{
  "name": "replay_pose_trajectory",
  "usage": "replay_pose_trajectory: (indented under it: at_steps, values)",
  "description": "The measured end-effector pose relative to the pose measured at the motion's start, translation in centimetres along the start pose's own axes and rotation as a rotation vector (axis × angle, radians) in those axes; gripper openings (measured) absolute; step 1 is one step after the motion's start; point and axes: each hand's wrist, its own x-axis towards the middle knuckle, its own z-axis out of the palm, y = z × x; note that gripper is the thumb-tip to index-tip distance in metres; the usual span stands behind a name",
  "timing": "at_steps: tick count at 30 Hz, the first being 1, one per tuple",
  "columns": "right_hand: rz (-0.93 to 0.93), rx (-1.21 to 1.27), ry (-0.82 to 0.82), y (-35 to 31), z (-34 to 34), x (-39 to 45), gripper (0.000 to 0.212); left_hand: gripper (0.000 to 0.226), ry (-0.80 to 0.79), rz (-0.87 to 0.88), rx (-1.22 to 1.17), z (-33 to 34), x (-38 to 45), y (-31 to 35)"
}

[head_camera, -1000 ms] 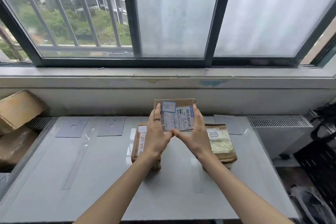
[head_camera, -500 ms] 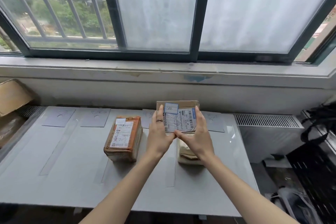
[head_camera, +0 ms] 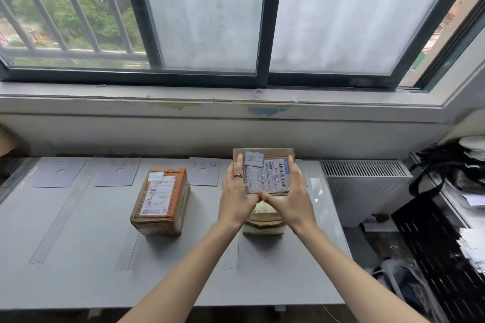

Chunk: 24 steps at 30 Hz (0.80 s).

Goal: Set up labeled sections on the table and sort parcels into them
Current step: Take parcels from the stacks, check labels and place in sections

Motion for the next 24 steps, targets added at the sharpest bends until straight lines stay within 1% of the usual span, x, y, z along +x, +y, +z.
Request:
replay_pose_trajectory:
  at_steps: [7,14,19,24]
  values:
    - [0.005,0.008,0.013,2.5,-3.1,1.0,0.115,0.109,-0.008,-0.002,0.033,3.3,0.6,2.5]
    - [0.034,0.0,-0.002,8.3,-8.4,2.3,0.114,0.105,-0.028,-0.016,0.072,10.3,0.8,6.0]
    - [0.062,-0.018,-0.047,13.0,-11.3,3.7,0.113,0.1,-0.019,-0.033,0.117,15.6,0.9,8.0]
    - [0.1,-0.013,-0.119,16.9,-11.6,4.5,0.114,0.093,-0.04,-0.13,0.236,19.2,0.8,7.6]
